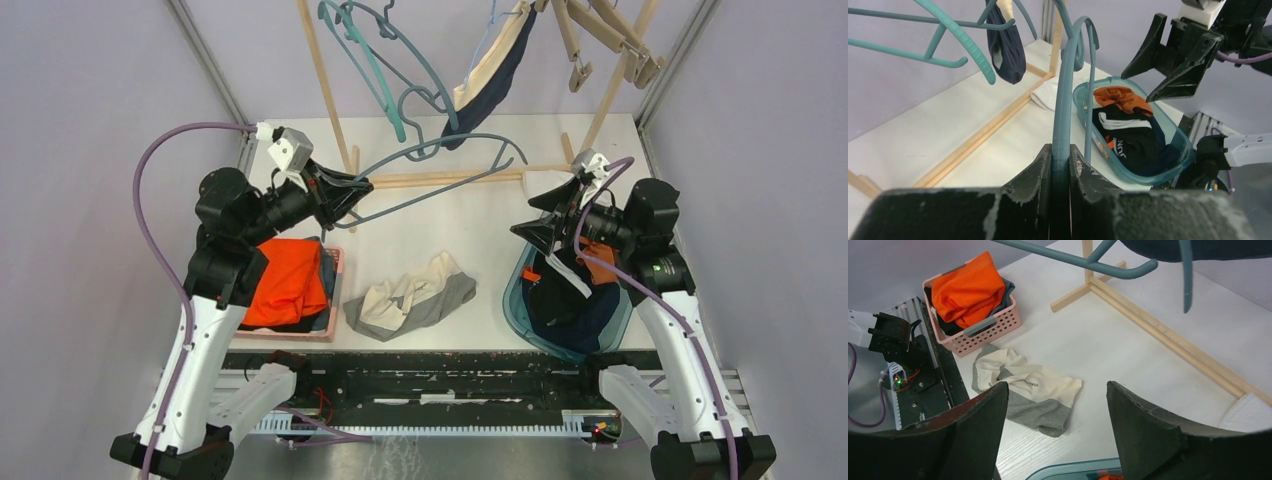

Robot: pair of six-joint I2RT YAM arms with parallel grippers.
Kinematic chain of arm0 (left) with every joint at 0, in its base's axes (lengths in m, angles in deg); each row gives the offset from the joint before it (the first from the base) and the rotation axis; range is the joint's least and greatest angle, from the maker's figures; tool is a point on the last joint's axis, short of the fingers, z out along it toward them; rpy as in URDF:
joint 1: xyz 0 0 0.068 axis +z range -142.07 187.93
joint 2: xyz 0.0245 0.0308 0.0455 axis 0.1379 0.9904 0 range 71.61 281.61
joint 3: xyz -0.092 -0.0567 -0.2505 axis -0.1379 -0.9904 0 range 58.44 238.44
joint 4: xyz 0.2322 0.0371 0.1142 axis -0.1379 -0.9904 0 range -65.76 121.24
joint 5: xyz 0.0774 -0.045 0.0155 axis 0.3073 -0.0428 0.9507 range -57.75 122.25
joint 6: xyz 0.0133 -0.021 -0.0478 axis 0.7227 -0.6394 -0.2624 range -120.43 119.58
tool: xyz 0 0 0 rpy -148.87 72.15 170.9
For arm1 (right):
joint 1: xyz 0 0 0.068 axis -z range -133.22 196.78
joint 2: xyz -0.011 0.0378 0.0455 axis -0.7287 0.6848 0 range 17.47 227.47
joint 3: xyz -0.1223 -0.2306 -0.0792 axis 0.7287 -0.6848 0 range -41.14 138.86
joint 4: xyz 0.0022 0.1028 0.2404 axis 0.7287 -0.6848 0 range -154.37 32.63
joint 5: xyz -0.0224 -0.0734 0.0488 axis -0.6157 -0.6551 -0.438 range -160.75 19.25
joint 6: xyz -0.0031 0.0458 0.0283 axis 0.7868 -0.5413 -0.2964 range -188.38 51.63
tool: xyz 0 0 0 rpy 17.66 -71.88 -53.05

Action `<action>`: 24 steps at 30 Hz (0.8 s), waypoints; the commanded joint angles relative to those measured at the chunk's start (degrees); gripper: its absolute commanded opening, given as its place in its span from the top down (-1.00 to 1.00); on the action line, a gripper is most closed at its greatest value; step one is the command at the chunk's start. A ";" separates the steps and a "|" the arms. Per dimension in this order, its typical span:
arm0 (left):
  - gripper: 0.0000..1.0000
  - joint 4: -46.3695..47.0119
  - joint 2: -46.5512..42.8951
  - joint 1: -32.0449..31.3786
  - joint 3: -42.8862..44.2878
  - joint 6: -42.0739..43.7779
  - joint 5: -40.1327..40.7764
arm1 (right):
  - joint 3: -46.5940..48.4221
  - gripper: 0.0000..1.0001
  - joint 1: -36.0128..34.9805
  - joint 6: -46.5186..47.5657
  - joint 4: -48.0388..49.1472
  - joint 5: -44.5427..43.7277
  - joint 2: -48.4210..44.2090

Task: Remove the underwear clipped to the hanger
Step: Place the hanger at the clothesline.

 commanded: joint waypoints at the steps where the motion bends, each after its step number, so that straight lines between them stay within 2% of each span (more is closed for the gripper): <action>1: 0.94 -9.52 -2.53 -0.29 6.76 9.86 2.72 | 2.98 -0.68 -0.08 3.54 -2.64 0.96 -1.37; 6: 0.94 -20.60 -3.27 -0.34 15.64 14.07 4.89 | 3.42 -0.85 -0.12 3.61 -3.45 0.82 -1.11; 14: 0.94 -34.38 -4.15 -0.24 30.94 17.58 10.02 | 3.90 -0.92 -0.09 4.09 -4.65 -0.34 -0.46; 16: 0.94 -36.32 -4.45 -0.08 34.37 17.44 12.73 | 3.94 -0.92 -0.10 4.21 -4.77 -0.38 -0.17; 24: 0.94 -40.09 -3.04 2.23 46.05 19.28 32.34 | 4.02 -0.95 -0.03 5.42 -5.57 -1.28 0.79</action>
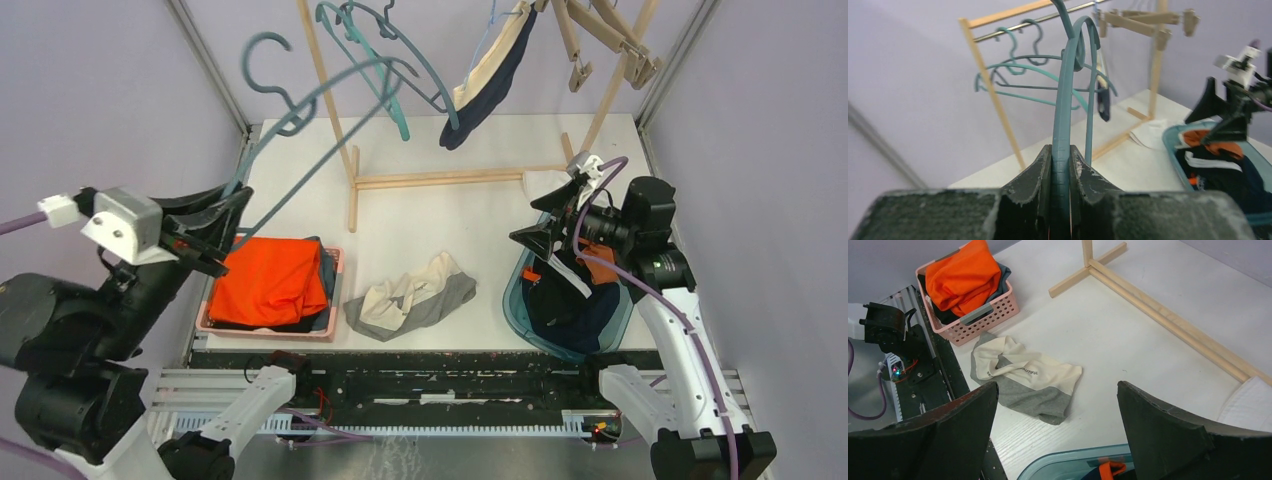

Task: Remove the underwear clipped to the hanger
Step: Place the hanger at the clothesline.

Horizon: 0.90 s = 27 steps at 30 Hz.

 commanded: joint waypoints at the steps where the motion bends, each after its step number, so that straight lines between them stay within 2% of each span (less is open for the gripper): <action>1: 0.94 -2.38 1.62 1.63 4.70 4.04 13.66 | 2.58 -0.95 -0.05 1.53 0.63 -1.01 0.49; 10: 0.94 3.50 4.83 2.76 1.07 6.92 24.79 | 2.48 -0.97 -0.04 2.41 0.18 -0.95 0.67; 18: 0.94 12.79 9.80 2.72 -3.97 7.65 25.48 | 2.30 -0.99 -0.08 3.03 -0.06 -1.03 0.64; 27: 0.94 18.31 15.59 2.77 -3.89 8.19 26.89 | 2.23 -0.99 -0.05 3.13 -0.17 -0.88 0.84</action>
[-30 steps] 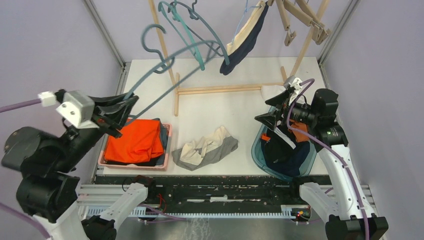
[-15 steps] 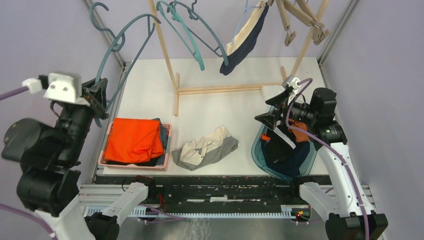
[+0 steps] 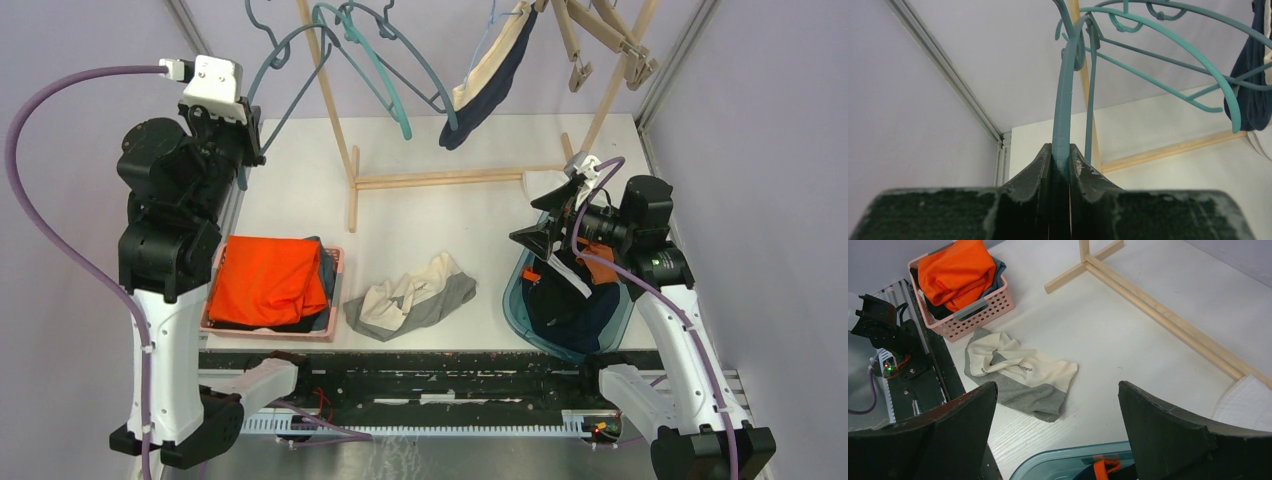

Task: Remove the underwear clipped to the hanger
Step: Place the hanger at the clothesline.

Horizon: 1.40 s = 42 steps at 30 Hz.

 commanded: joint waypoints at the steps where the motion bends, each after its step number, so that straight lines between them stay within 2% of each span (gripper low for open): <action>1: 0.94 8.80 0.94 0.30 1.14 3.49 2.73 | 2.16 -0.99 0.00 0.86 0.64 -0.18 -0.16; 8: 0.94 9.64 5.60 -0.41 3.73 6.35 5.22 | 2.21 -1.00 -0.04 0.93 0.64 -0.17 -0.07; 14: 0.94 12.96 5.98 -2.72 2.53 9.18 8.74 | 2.17 -1.00 -0.02 1.12 0.57 -0.35 0.08; 19: 0.94 13.49 7.11 -9.59 1.80 12.45 13.37 | 2.25 -1.00 -0.08 1.21 0.48 -0.42 0.44; 25: 0.94 17.48 9.58 -20.46 -0.32 18.37 25.88 | 2.21 -1.00 -0.04 1.62 0.18 -0.57 0.20; 32: 0.94 17.67 10.73 -21.42 0.13 19.41 31.12 | 2.18 -1.00 -0.06 1.56 0.11 -0.17 0.37; 42: 0.94 18.33 9.59 -21.33 -0.51 19.68 29.09 | 2.12 -1.00 -0.03 1.47 0.19 0.04 0.94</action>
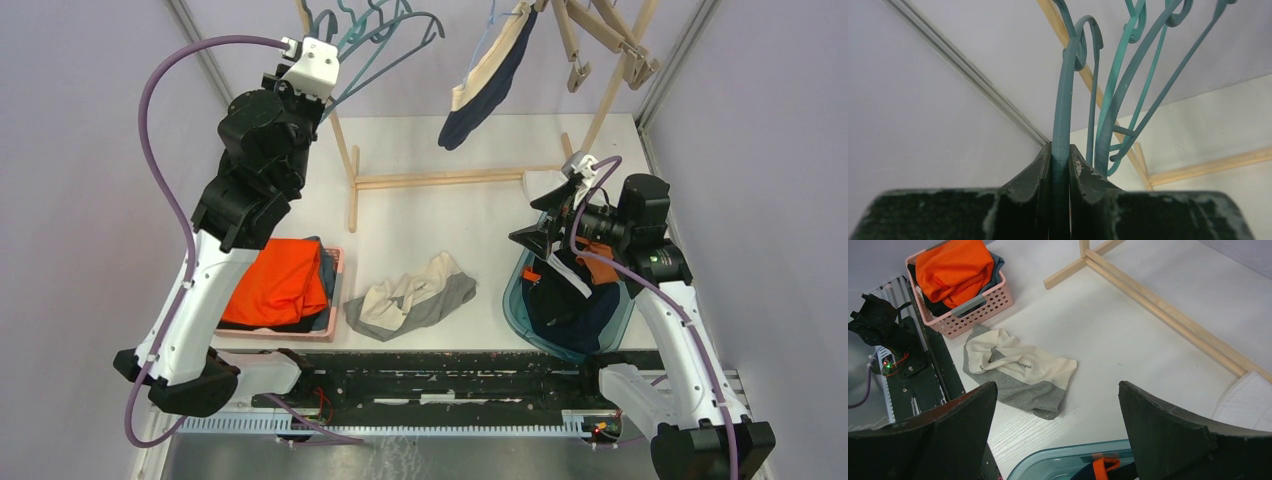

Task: Remove the underwear clipped to the hanger
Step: Place the hanger at the clothesline.

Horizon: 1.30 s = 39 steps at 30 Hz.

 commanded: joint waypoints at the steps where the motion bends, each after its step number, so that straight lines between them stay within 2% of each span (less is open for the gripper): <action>1: 0.94 5.28 -1.01 -0.07 1.12 2.65 -1.06 | 2.12 -1.00 -0.04 0.62 0.63 0.08 -0.08; 8: 0.94 5.36 0.76 1.68 2.99 2.23 -6.77 | 1.64 -1.00 -0.08 -0.70 1.72 1.11 -0.35; 16: 0.94 4.30 1.07 8.15 3.40 -2.50 -16.42 | 0.45 -1.00 -0.02 -4.08 5.26 3.35 -1.64; 32: 0.94 11.75 2.00 13.42 -2.29 -4.06 -20.44 | 0.48 -1.00 -0.13 -4.04 5.09 4.60 -1.15; 39: 0.94 16.18 -0.18 14.53 -7.94 -4.98 -22.23 | 0.44 -1.00 -0.10 -3.85 5.01 4.55 -0.79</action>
